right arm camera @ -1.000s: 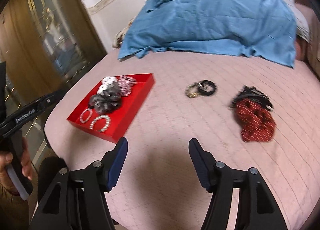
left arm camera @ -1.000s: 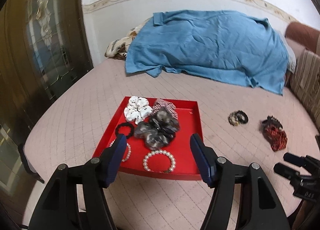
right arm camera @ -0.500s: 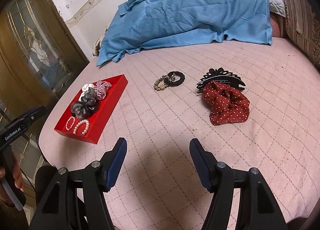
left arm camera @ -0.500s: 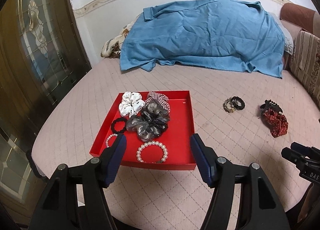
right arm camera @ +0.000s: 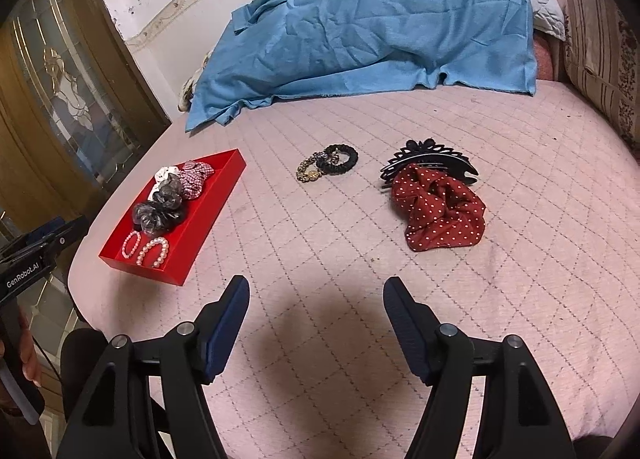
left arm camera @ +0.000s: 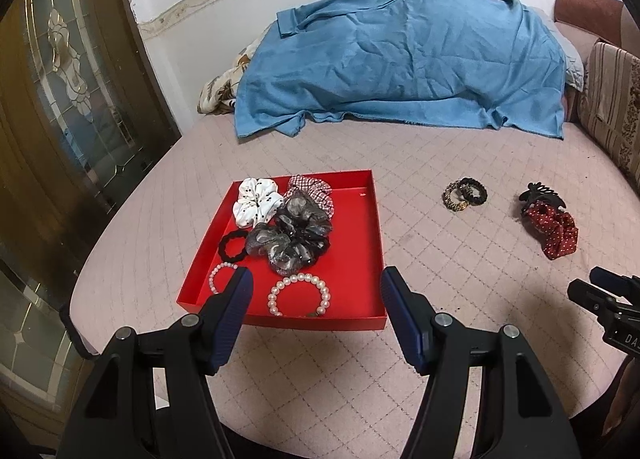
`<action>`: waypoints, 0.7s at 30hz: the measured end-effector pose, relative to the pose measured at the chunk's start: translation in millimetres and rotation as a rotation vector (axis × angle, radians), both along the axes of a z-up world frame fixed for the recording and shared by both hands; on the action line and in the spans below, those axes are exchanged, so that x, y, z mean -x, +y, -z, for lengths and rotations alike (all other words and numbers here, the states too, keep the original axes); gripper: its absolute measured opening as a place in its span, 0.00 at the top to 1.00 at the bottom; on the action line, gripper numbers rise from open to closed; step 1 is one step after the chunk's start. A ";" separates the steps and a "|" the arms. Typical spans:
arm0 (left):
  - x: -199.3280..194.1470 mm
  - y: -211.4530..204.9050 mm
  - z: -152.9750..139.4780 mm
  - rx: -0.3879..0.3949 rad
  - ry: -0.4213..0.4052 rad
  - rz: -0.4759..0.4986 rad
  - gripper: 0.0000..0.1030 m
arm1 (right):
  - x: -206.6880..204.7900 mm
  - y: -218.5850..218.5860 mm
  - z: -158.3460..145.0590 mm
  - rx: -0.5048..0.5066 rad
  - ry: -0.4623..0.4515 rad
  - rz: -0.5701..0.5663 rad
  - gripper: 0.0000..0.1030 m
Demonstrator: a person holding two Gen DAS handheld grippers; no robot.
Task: Organize jewelry
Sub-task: 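Withdraw both open tools from the tray toward the remaining bracelets and scrunchie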
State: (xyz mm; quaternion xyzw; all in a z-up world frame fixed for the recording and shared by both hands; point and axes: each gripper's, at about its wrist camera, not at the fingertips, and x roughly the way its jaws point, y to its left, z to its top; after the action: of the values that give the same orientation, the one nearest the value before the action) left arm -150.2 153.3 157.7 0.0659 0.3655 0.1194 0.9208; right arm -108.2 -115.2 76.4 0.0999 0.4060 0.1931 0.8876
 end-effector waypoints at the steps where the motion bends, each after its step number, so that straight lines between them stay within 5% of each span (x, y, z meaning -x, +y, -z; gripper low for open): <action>1: -0.5 0.7 0.6 0.003 0.004 -0.003 0.37 | -0.4 -0.8 0.2 0.000 0.002 0.003 0.28; 21: -20.3 -7.0 18.8 0.006 0.073 0.025 0.37 | -13.6 -28.9 14.5 0.002 0.040 0.067 0.28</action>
State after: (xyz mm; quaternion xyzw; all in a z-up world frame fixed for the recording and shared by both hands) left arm -129.9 146.3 138.9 0.0723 0.3984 0.1042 0.9084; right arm -94.6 -144.1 61.9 0.1164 0.4202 0.1609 0.8854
